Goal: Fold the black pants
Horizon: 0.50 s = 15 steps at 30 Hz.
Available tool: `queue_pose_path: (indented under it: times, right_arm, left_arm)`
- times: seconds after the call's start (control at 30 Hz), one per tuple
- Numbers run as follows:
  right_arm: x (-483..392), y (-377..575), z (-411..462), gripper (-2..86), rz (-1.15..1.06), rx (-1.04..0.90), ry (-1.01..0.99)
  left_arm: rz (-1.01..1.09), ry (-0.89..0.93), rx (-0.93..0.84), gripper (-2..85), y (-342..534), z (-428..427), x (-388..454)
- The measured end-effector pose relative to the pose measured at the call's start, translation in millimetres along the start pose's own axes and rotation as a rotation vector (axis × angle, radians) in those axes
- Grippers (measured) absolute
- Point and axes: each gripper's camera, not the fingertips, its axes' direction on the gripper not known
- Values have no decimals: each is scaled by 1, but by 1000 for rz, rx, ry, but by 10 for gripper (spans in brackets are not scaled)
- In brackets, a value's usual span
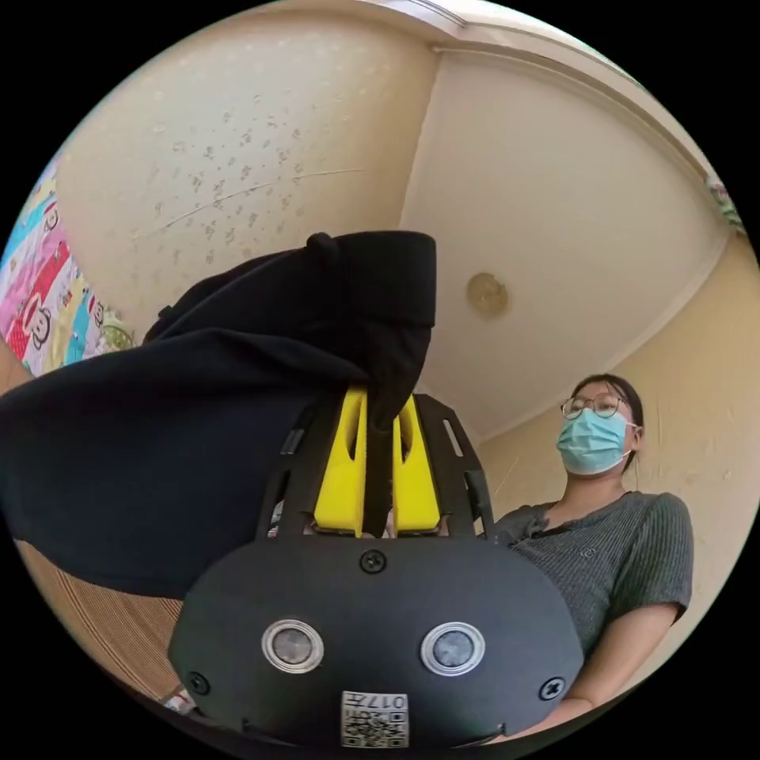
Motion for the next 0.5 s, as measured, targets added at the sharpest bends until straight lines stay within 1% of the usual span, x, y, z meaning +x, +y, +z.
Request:
queue_pose_path:
  times: [0.03,0.07,0.13,0.17,0.2,0.23,0.27,0.3,0.37,0.43,0.5]
  right_arm:
    - [9,16,11,13,35,11,2]
    - [23,29,22,15,81,30,-67]
    - [39,40,46,24,155,49,-141]
    - [43,43,68,38,166,53,-186]
    - [43,44,81,44,167,47,-215]
    - [41,43,111,72,158,21,-301]
    - [38,41,143,104,141,-16,-424]
    - [35,40,160,122,131,-34,-499]
    - [14,40,210,172,77,-26,-765]
    - [-8,42,233,185,17,-1,-873]
    - [-21,44,252,186,21,5,-854]
  left_arm:
    - [87,11,-30,51,-2,11,18]
    - [125,26,-46,51,-3,17,25]
    - [237,76,-164,50,1,53,48]
    - [255,84,-187,50,4,63,52]
    - [270,108,-213,50,12,81,57]
    - [270,153,-229,50,19,96,58]
    - [270,178,-232,50,23,102,59]
    - [264,210,-223,50,30,112,59]
    - [241,207,-196,50,39,123,60]
    - [234,207,-232,50,49,141,63]
    - [247,200,-290,51,61,157,68]
